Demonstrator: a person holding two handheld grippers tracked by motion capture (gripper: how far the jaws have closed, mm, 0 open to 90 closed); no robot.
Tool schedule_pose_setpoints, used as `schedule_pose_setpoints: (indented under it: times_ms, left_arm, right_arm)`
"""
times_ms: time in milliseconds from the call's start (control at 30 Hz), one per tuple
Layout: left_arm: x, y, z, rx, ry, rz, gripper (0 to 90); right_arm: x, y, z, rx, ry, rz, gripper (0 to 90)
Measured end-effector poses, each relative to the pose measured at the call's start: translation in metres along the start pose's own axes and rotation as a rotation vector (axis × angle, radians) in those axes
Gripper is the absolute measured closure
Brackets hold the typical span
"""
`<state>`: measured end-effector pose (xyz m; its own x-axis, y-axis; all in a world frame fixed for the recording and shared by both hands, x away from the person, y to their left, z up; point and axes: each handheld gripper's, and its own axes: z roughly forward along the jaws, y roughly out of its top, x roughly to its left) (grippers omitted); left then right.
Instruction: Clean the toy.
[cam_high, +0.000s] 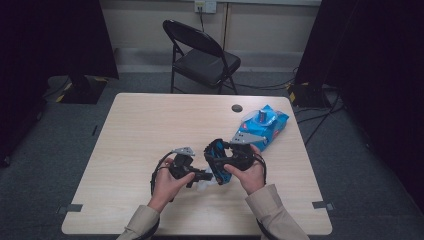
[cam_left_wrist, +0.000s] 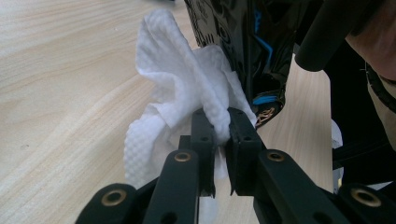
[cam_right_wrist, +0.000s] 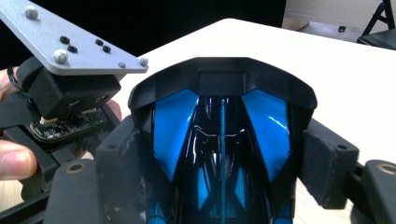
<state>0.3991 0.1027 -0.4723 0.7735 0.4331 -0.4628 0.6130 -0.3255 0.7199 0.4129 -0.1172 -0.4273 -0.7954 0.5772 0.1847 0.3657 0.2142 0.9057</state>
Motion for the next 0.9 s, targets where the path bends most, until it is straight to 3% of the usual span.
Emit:
schedule_pose_setpoints:
  times_ms: [333,467,700,900]
  left_arm:
    - [-0.001,-0.006,0.012,0.017,-0.024,-0.021,82.9]
    - [0.001,-0.007,0.011,0.032,-0.008,-0.018,82.9]
    - [0.010,-0.002,-0.014,0.000,0.045,-0.030,82.9]
    - [0.015,0.012,-0.043,-0.050,0.092,-0.021,82.9]
  right_arm:
    - [-0.002,0.004,-0.004,-0.025,0.003,0.011,25.6]
    - [-0.002,0.005,-0.006,-0.034,0.007,0.012,25.6]
    - [-0.001,0.007,-0.008,-0.040,0.016,0.009,25.6]
    - [-0.001,0.006,-0.009,-0.042,0.018,0.010,25.5]
